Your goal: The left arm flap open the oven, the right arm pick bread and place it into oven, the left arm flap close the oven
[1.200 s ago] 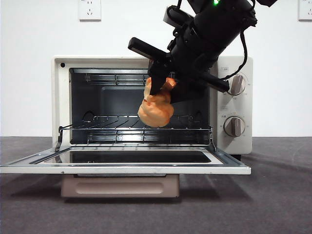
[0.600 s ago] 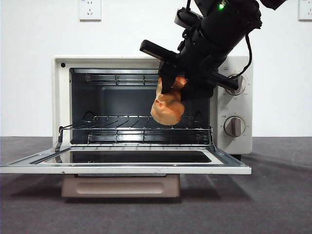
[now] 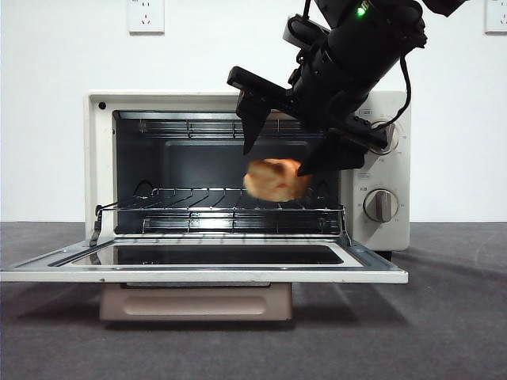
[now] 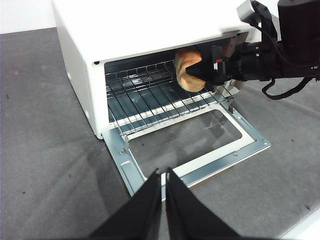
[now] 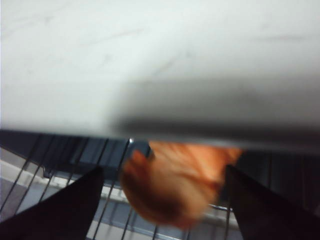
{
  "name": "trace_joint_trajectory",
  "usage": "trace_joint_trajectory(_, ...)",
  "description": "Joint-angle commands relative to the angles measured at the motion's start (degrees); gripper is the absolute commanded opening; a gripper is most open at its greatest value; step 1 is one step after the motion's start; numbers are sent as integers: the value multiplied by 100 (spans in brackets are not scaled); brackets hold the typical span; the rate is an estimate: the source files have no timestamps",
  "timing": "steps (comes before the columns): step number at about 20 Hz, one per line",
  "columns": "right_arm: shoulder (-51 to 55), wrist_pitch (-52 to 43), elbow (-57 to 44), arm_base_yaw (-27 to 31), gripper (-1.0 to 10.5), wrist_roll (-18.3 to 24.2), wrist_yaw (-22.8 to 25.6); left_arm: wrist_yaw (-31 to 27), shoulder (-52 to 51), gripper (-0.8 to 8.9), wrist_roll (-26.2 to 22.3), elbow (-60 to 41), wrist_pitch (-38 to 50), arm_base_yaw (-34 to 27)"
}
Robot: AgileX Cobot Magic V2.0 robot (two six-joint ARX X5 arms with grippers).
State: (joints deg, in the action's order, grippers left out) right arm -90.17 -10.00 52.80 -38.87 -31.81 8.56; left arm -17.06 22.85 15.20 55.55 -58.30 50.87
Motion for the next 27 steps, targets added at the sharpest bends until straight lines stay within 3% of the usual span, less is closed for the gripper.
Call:
trace_joint_trajectory(1,-101,-2,92,-11,402,-57,-155,-31,24,19,33,116,48,48)
trace_joint_trajectory(8,345,481,92,-76,401,-52,-407,-55,72,18,94,116,50,48)
trace_joint_trajectory(14,1248,1683,92,-302,401,-2,-636,22,511,15,208,118,85,46)
trace_joint_trajectory(23,2953,3578,96,-439,401,726,-1679,1040,1794,14,195,186,570,-179)
trace_joint_trajectory(25,3388,4030,103,-439,401,807,-1679,1423,2111,14,50,205,675,-415)
trace_joint_trajectory(27,3993,4592,114,-439,401,872,-1681,2208,2520,14,-118,205,876,-881)
